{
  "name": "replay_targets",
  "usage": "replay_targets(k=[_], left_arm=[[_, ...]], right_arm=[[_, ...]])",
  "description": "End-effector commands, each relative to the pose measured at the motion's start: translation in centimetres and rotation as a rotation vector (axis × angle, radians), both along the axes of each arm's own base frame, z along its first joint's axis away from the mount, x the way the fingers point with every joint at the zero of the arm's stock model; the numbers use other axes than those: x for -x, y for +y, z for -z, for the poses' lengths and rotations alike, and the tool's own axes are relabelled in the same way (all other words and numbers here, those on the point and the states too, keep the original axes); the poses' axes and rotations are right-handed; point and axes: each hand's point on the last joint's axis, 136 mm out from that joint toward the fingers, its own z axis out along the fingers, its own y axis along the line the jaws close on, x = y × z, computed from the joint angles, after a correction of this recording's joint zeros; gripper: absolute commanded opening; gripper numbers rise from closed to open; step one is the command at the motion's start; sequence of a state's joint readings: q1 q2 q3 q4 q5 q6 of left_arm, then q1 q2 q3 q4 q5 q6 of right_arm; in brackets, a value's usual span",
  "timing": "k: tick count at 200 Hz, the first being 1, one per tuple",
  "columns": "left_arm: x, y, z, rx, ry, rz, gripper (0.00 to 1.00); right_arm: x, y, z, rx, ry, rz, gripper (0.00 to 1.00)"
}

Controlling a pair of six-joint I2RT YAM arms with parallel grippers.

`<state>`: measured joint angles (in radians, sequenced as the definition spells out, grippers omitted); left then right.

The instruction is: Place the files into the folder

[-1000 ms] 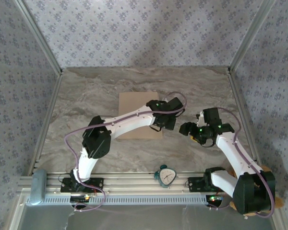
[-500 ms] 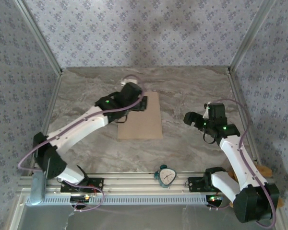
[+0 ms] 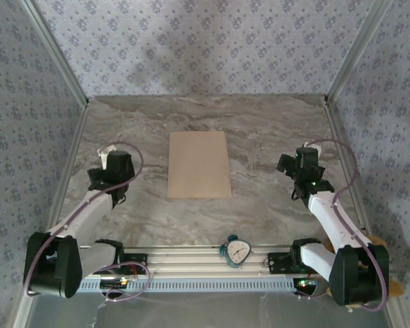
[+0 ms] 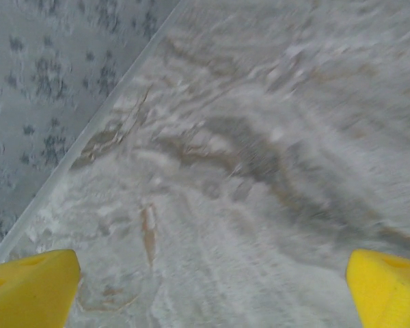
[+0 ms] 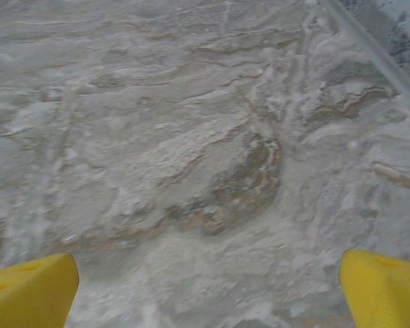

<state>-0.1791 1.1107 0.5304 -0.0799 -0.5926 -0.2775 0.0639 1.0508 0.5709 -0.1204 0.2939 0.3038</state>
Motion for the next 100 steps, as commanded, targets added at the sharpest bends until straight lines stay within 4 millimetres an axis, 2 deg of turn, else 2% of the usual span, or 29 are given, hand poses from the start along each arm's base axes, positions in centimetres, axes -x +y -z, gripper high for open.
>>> replay_targets(k=[1,30,49,64,77,85,100], left_arm=[[-1.9,-0.1,-0.8,0.032,-0.133,0.062,1.00],[-2.3,0.2,1.0,0.049,-0.167,0.094,1.00],[-3.2,-0.6,0.4,0.042,-0.224,0.166,1.00],[-4.1,-1.4,-0.2,0.033,-0.282,0.229,1.00],[-4.8,-1.5,-0.4,0.021,-0.306,0.243,1.00],[-5.2,-1.8,-0.5,0.021,-0.323,0.265,1.00],[-5.8,-2.5,-0.5,0.020,-0.328,0.312,1.00]], right_arm=[[-1.9,-2.3,-1.3,0.112,-0.136,0.041,1.00],[-3.2,-2.7,0.3,0.147,-0.166,0.010,1.00],[-4.2,-2.3,1.3,0.145,-0.214,-0.038,1.00],[-5.0,-0.7,1.8,0.143,-0.260,-0.146,0.98],[-5.6,0.3,1.5,0.187,-0.274,-0.208,0.99],[-5.8,0.2,1.5,0.193,-0.284,-0.211,1.00],[-6.2,-0.1,2.8,0.171,-0.274,-0.205,1.00]])
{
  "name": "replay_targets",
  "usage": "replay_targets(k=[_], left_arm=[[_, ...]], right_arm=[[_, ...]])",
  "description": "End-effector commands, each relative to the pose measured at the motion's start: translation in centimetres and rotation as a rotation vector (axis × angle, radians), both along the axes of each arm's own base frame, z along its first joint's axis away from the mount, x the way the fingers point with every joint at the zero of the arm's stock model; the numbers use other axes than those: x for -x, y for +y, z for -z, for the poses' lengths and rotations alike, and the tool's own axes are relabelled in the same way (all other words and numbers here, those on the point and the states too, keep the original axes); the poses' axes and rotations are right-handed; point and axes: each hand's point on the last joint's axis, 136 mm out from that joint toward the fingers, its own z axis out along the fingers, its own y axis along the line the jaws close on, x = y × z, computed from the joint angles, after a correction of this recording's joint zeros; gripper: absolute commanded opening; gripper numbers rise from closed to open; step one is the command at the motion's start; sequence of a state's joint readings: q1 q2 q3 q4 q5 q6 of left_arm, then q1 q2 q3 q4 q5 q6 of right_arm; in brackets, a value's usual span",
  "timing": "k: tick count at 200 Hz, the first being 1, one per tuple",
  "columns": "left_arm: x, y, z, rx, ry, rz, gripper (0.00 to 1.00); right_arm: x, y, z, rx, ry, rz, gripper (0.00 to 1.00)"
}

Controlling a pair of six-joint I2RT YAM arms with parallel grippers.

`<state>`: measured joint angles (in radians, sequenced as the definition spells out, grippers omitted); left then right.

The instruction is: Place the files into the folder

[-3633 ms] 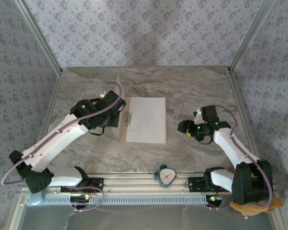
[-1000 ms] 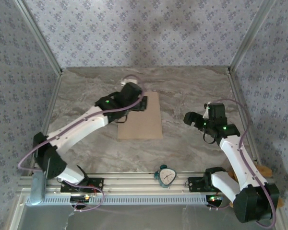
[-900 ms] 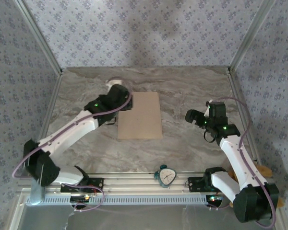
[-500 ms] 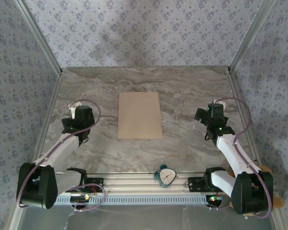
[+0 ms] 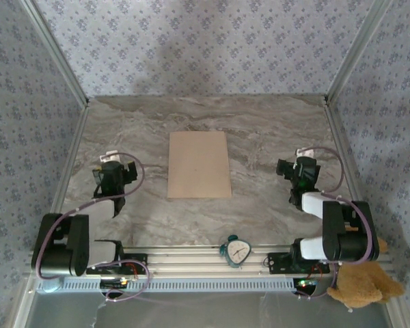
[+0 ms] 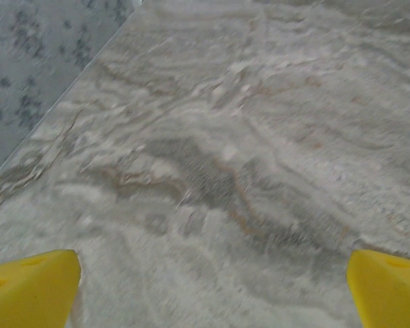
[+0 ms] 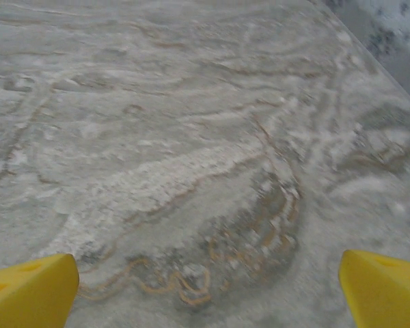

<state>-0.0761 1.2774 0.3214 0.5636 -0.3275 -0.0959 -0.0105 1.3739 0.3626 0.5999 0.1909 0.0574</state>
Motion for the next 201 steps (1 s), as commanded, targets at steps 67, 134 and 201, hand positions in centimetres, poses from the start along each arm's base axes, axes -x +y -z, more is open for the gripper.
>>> replay_targets(k=[67,134,201], left_arm=[[-3.9,-0.5,-0.6,0.023,-0.130,0.114,1.00],[-4.7,-0.1,0.1,0.032,-0.088,0.092,1.00],[-4.7,-0.1,0.1,0.031,-0.087,0.093,1.00]], right_arm=[[-2.9,1.5,-0.5,0.022,-0.106,-0.126,1.00],[-2.9,1.5,-0.6,0.021,-0.106,-0.126,1.00],[-2.9,1.5,-0.5,0.021,-0.104,-0.126,1.00]])
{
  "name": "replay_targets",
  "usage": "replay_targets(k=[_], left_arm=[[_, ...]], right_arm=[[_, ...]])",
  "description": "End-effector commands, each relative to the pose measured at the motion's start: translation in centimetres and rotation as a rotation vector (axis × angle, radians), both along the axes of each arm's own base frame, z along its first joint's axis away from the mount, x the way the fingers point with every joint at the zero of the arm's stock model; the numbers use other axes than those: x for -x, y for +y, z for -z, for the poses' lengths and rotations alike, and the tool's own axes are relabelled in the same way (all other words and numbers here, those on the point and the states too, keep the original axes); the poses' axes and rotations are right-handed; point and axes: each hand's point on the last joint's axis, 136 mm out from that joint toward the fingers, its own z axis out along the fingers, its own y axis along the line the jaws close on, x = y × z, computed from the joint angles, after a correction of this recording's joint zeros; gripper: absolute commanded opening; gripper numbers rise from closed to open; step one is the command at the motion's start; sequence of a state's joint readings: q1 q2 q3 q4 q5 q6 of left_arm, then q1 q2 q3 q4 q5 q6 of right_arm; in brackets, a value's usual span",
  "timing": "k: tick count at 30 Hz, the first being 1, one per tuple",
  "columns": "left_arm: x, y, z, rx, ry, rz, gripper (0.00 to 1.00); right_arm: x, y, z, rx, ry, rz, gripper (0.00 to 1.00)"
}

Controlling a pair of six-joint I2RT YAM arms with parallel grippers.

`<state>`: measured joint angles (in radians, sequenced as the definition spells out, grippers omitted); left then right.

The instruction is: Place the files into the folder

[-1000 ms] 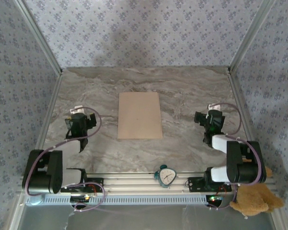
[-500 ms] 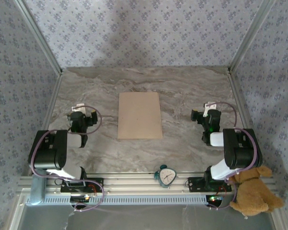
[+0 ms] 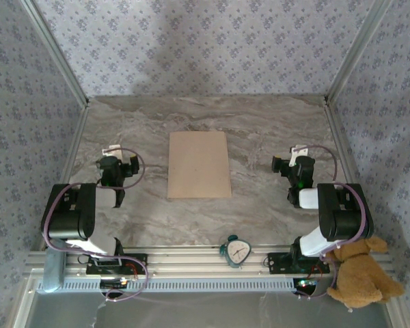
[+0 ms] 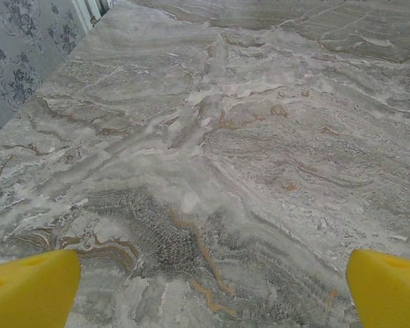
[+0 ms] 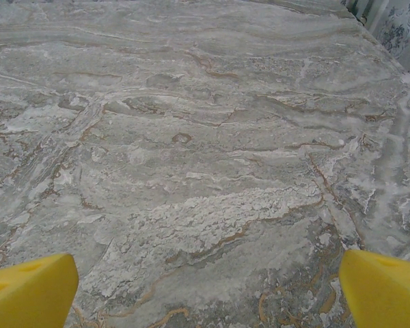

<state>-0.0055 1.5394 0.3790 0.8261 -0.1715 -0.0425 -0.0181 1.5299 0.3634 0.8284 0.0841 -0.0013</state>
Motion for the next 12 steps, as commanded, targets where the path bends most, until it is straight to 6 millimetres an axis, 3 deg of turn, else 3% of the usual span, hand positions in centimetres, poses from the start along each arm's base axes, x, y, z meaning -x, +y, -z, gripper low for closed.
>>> replay_targets(k=[1,12], left_arm=[[-0.74,0.06,-1.32,0.011,-0.042,0.000,1.00],[-0.73,0.03,-1.28,0.010,-0.040,0.002,1.00]], right_arm=[[-0.69,-0.03,-1.15,0.013,-0.040,-0.011,1.00],[-0.71,0.01,-1.13,0.011,-0.039,-0.014,1.00]])
